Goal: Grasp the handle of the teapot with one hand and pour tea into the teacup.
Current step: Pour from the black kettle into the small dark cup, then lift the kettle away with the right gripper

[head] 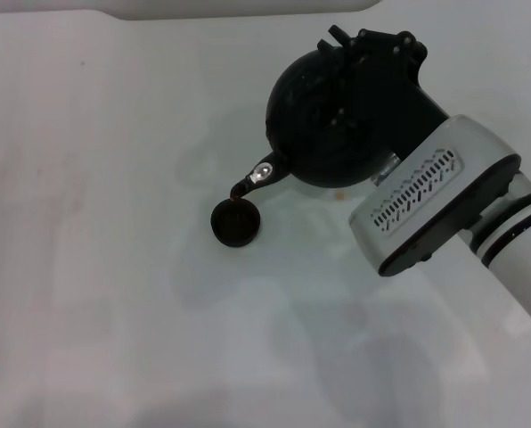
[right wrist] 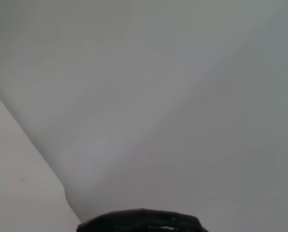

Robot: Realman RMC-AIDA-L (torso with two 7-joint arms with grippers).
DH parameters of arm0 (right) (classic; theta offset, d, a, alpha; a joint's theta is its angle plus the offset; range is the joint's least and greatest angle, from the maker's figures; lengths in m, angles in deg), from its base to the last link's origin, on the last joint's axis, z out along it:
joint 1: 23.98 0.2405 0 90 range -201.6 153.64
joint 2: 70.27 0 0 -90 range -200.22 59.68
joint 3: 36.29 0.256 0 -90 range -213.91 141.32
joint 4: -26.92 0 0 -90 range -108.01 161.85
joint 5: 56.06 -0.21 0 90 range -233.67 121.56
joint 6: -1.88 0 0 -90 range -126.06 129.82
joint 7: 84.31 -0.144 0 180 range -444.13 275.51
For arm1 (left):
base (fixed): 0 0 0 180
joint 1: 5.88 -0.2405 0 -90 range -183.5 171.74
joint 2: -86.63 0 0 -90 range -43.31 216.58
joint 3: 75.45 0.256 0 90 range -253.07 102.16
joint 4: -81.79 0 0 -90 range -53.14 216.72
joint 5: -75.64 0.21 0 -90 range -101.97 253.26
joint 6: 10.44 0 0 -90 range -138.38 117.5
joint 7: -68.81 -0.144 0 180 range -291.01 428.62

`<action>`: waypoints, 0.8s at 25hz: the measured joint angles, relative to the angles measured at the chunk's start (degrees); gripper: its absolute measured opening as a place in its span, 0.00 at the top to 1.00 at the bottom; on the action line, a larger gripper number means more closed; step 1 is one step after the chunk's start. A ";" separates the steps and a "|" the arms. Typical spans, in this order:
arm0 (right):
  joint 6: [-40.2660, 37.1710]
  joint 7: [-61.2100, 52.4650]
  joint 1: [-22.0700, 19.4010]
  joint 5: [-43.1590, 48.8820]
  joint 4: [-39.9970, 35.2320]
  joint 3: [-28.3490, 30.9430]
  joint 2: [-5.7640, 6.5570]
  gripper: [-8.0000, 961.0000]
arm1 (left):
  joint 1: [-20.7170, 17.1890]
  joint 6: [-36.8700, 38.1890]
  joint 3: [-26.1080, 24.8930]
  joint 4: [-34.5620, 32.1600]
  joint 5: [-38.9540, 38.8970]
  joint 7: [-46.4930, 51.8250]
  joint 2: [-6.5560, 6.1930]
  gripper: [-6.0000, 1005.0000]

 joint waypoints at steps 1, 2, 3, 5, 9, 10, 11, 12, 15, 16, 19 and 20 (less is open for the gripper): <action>-0.04 0.52 -0.11 0.00 0.01 0.00 -0.01 0.88 | 0.03 0.00 0.00 0.00 0.00 0.00 0.00 0.12; -0.05 0.92 -0.22 0.00 0.02 -0.01 -0.05 0.88 | 0.06 -0.01 0.00 0.00 0.00 0.00 0.00 0.12; -0.07 1.22 -0.29 0.00 0.02 -0.03 -0.09 0.88 | 0.06 -0.01 0.00 0.00 0.00 0.00 0.00 0.12; -0.15 1.43 -0.35 0.00 0.02 -0.06 -0.10 0.88 | 0.06 -0.01 0.00 0.00 0.00 0.00 0.00 0.12; -1.66 1.86 -0.50 0.00 0.02 -0.92 0.03 0.88 | 0.07 -0.01 0.00 0.00 0.00 0.00 0.00 0.12; -2.02 2.14 -0.53 0.00 0.02 -1.16 0.05 0.88 | 0.07 -0.01 0.00 0.00 0.00 0.00 0.00 0.12; -2.27 2.47 -0.65 0.00 0.02 -1.31 0.07 0.88 | 0.06 -0.01 0.00 0.00 0.00 0.00 0.00 0.12; -2.33 2.78 -0.76 0.00 0.01 -1.42 0.07 0.88 | 0.07 -0.01 0.00 0.02 0.00 0.00 0.00 0.12; -2.48 3.99 -1.23 0.00 -0.19 -1.51 0.06 0.88 | 0.07 -0.01 0.00 0.35 0.00 0.00 0.00 0.12; -2.61 4.25 -1.29 0.00 -0.20 -1.53 0.04 0.88 | 0.07 -0.01 0.00 0.45 0.00 0.00 0.00 0.12; -2.75 4.52 -1.39 0.00 -0.21 -1.57 0.03 0.88 | 0.07 -0.01 0.00 0.51 0.00 0.00 0.00 0.12; -2.77 4.53 -1.41 0.00 -0.21 -1.57 0.03 0.88 | 0.07 -0.01 0.00 0.51 0.00 0.00 0.00 0.12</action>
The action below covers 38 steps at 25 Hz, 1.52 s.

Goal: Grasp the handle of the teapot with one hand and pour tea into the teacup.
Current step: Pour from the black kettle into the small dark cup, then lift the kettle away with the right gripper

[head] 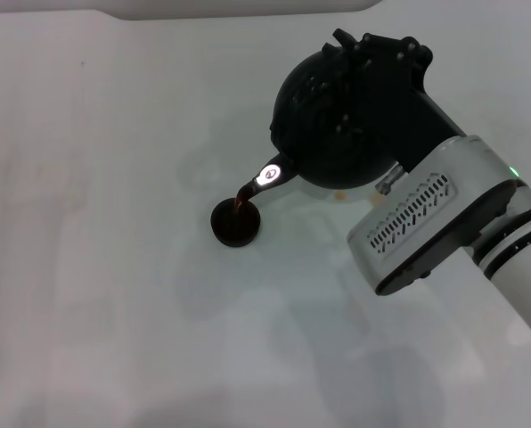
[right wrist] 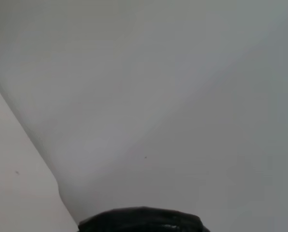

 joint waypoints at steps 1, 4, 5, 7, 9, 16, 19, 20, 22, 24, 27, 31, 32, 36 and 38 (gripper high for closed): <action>-0.02 0.00 -0.03 0.00 0.00 0.00 0.00 0.88 | 0.00 0.00 0.00 0.00 0.00 0.00 0.00 0.12; -0.10 0.02 -0.03 0.00 0.00 0.00 0.02 0.88 | 0.00 0.00 0.00 0.01 0.00 0.00 -0.01 0.12; -0.12 0.02 -0.04 0.00 -0.01 0.00 0.02 0.88 | 0.00 0.00 0.00 0.01 0.00 0.00 -0.03 0.12; -0.14 0.02 -0.03 0.00 -0.02 0.01 0.03 0.88 | 0.00 0.00 0.00 0.01 0.00 0.00 -0.06 0.12; -0.17 0.02 -0.02 0.00 -0.02 0.02 0.03 0.88 | 0.00 0.00 0.00 0.01 0.00 0.00 -0.09 0.12; -0.17 0.02 -0.02 -0.09 0.14 0.03 -0.03 0.89 | 0.00 0.00 0.00 0.01 0.00 0.00 -0.09 0.12; -0.03 0.02 -0.02 -0.32 0.17 0.03 -0.05 0.89 | 0.00 0.00 0.00 0.01 0.00 0.00 -0.09 0.12; 0.09 0.01 -0.06 -0.42 0.17 0.03 -0.08 0.89 | 0.00 0.00 0.00 0.01 0.00 0.00 -0.09 0.12; 0.17 -0.17 -0.23 -0.52 0.19 0.03 -0.12 0.89 | 0.07 0.00 0.00 0.01 0.00 -0.01 -0.09 0.12; 0.23 -0.34 -0.39 -0.73 0.19 0.03 -0.14 0.89 | 0.14 0.01 0.02 0.01 0.00 -0.05 -0.09 0.12; 0.36 -0.47 -0.53 -2.30 0.05 0.03 -0.12 0.89 | 0.23 0.01 0.08 0.01 0.00 -0.05 -0.09 0.12; 0.40 -0.50 -0.58 -4.82 -0.08 -0.08 -0.01 0.89 | 0.30 -0.04 0.09 0.01 0.00 -0.11 -0.09 0.12; 0.41 -0.50 -0.60 -5.48 -0.16 -0.12 0.01 0.89 | 0.33 -0.07 0.09 0.01 0.00 -0.12 -0.09 0.12; 0.78 -0.57 -0.64 -7.65 -0.56 -0.15 0.11 0.89 | 0.42 -0.08 0.09 0.01 0.00 -0.13 -0.09 0.12; 1.00 -0.59 -0.72 -8.53 -0.82 -0.15 0.16 0.89 | 0.43 -0.05 0.09 0.01 0.00 -0.13 -0.09 0.12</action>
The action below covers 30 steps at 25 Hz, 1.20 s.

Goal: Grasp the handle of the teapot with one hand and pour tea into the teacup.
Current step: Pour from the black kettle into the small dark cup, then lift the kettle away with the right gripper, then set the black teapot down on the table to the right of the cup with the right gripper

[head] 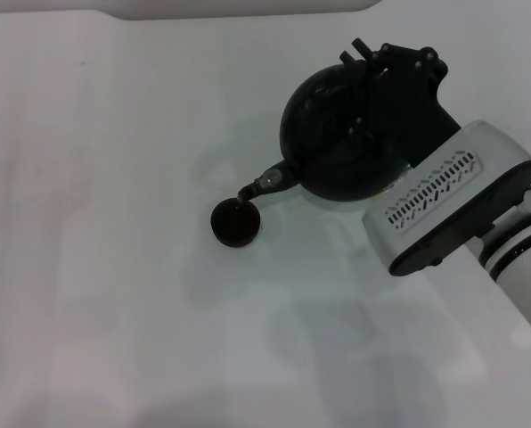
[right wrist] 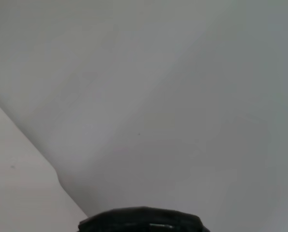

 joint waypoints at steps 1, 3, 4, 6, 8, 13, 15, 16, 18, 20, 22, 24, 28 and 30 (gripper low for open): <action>0.17 0.00 -0.13 -0.31 -0.22 0.01 0.02 0.89 | 0.02 0.01 0.00 0.00 0.00 0.00 0.00 0.12; 0.89 -0.01 -0.61 -1.23 -1.02 0.24 0.04 0.89 | 0.07 0.02 0.00 0.00 0.00 0.00 0.00 0.12; 1.42 -0.01 -0.88 -1.87 -1.56 0.52 0.04 0.89 | 0.08 0.02 0.00 0.00 0.00 0.00 0.00 0.12; 2.45 -0.01 -1.52 -3.72 -2.78 1.36 0.11 0.89 | 0.11 0.03 0.00 0.00 0.00 -0.01 0.00 0.12; 3.50 -0.01 -2.24 -6.16 -4.20 2.52 0.24 0.89 | 0.16 0.05 -0.01 0.00 0.00 -0.03 0.00 0.12; 7.78 -0.01 -5.60 -11.86 -7.55 7.16 0.30 0.89 | 0.26 0.06 0.00 0.00 0.00 -0.13 0.00 0.12; 9.18 -0.01 -7.32 -13.38 -8.82 8.81 0.29 0.89 | 0.29 0.06 0.00 0.00 0.00 -0.14 0.00 0.12; 9.75 -0.01 -8.32 -14.08 -9.50 9.71 0.30 0.89 | 0.28 0.06 -0.01 -0.01 0.00 -0.14 0.00 0.12; 10.30 -0.01 -9.88 -15.32 -10.33 10.83 0.30 0.89 | 0.33 0.07 -0.02 0.00 0.00 -0.14 0.00 0.12; 10.53 -0.04 -11.27 -16.94 -10.87 11.77 0.31 0.89 | 0.37 0.10 -0.06 -0.01 0.00 -0.14 0.00 0.12; 10.86 -0.42 -12.74 -19.34 -11.17 12.59 0.42 0.89 | 0.51 0.13 -0.09 -0.04 0.00 -0.14 -0.03 0.12; 11.30 -0.70 -13.19 -19.86 -11.20 12.86 0.49 0.88 | 0.62 0.14 -0.10 -0.11 0.00 -0.14 -0.05 0.12; 13.82 -3.08 -14.58 -20.19 -11.20 13.81 0.48 0.87 | 0.86 0.15 -0.10 -0.24 0.00 -0.14 -0.08 0.12; 14.18 -4.79 -14.69 -20.21 -10.95 14.14 0.50 0.86 | 0.91 0.15 -0.10 -0.23 0.00 -0.14 -0.09 0.12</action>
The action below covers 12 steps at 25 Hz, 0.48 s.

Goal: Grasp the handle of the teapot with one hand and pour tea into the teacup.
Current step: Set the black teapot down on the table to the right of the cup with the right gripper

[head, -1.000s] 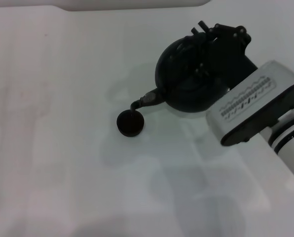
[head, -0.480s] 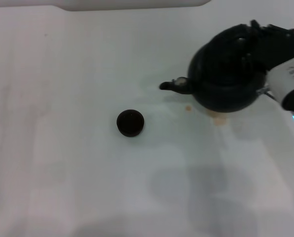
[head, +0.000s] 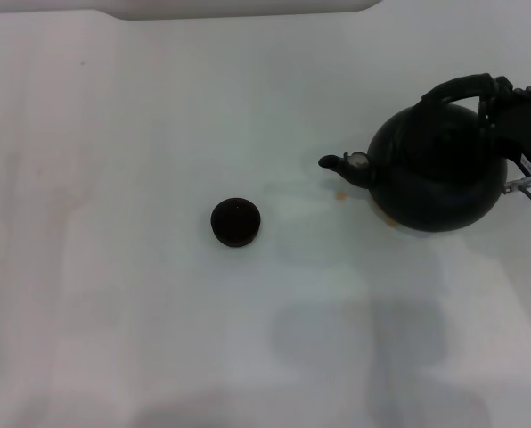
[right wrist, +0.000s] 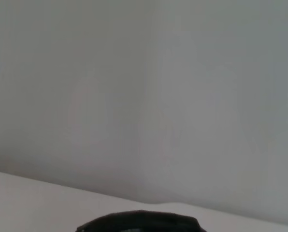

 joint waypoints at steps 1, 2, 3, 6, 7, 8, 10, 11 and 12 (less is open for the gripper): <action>0.11 -0.95 -0.02 -0.01 0.18 0.15 0.02 0.86 | 0.03 0.00 0.00 0.01 0.00 0.00 0.00 0.12; 0.21 -1.76 -0.03 -0.02 0.31 0.36 0.05 0.85 | 0.07 0.00 0.00 0.00 0.00 0.00 0.00 0.12; 0.64 -2.27 -0.03 -0.03 0.38 0.58 0.08 0.85 | 0.12 0.00 0.01 0.00 0.00 0.00 0.00 0.12; 2.67 -3.07 -0.05 -0.05 0.43 1.58 0.09 0.84 | 0.18 0.00 0.01 -0.04 0.00 0.00 -0.04 0.12; 3.50 -3.43 -0.06 -0.08 0.46 2.01 0.05 0.84 | 0.18 0.00 0.01 -0.05 0.00 0.00 -0.07 0.12; 4.32 -3.92 -0.04 -0.12 0.55 2.48 0.01 0.83 | 0.17 0.00 0.01 -0.04 0.00 0.00 -0.10 0.12; 5.64 -5.29 0.05 -0.18 0.85 3.23 0.00 0.83 | 0.17 0.00 0.01 -0.04 0.00 0.07 -0.10 0.12; 6.18 -5.76 0.10 -0.18 0.98 3.47 0.01 0.82 | 0.18 0.00 0.01 -0.05 0.00 0.10 -0.10 0.12; 6.50 -6.01 0.11 -0.19 1.10 3.66 0.03 0.82 | 0.21 0.00 0.01 -0.07 0.00 0.15 -0.10 0.12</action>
